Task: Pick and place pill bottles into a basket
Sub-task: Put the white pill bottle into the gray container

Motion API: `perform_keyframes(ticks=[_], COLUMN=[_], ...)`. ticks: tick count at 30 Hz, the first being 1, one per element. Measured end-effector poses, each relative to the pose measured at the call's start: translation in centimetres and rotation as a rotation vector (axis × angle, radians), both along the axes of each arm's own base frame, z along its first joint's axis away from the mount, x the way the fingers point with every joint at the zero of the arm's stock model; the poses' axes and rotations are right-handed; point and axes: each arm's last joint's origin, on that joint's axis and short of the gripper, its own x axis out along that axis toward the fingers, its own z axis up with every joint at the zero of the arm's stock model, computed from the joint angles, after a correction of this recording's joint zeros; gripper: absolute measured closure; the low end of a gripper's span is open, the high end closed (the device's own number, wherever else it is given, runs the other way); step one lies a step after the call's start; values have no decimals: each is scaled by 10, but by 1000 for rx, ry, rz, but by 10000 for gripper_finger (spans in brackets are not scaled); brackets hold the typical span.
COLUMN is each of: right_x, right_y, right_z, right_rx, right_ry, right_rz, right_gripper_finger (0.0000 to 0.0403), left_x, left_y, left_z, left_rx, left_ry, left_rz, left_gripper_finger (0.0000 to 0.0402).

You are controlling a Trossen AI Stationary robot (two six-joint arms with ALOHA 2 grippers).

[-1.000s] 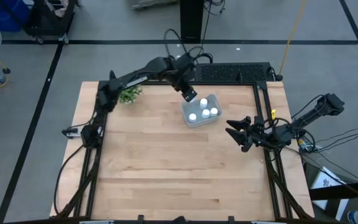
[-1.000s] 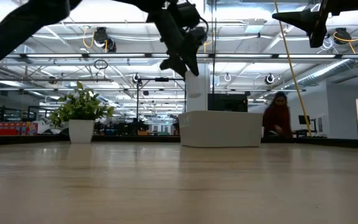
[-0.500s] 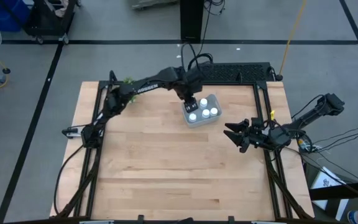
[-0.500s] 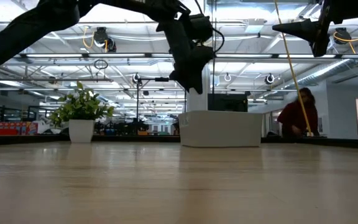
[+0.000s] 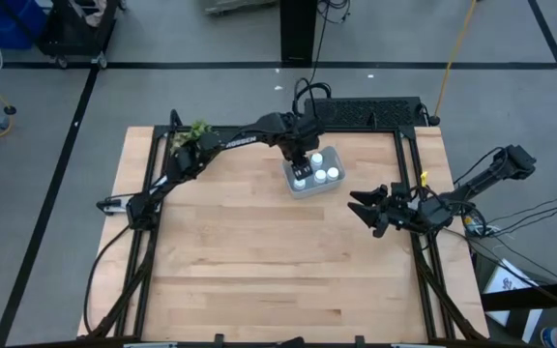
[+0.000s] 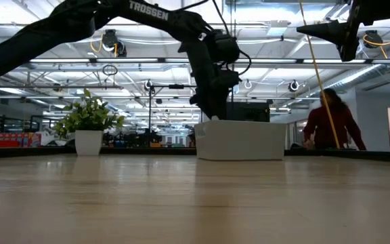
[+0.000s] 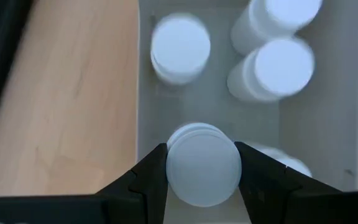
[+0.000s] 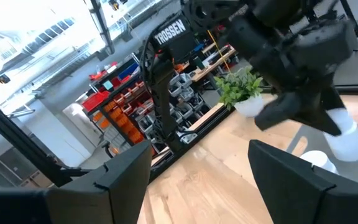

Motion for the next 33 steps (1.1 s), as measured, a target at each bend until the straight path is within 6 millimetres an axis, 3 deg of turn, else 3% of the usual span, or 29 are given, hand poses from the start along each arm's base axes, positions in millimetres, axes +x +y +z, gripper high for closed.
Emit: perform_keyframes(ticks=[13,33], right_x=[0,0], right_y=[0,0], right_z=[0,0], right_rx=[5,4], right_ry=[-4,-3], right_rz=[4,5], right_gripper_finger=[140,140], left_x=[6,11], left_y=[2,6], left_z=[-23,-25], left_rx=[-9,23], left_ry=[43,-14], left_rz=[9,28], left_gripper_finger=[234,222])
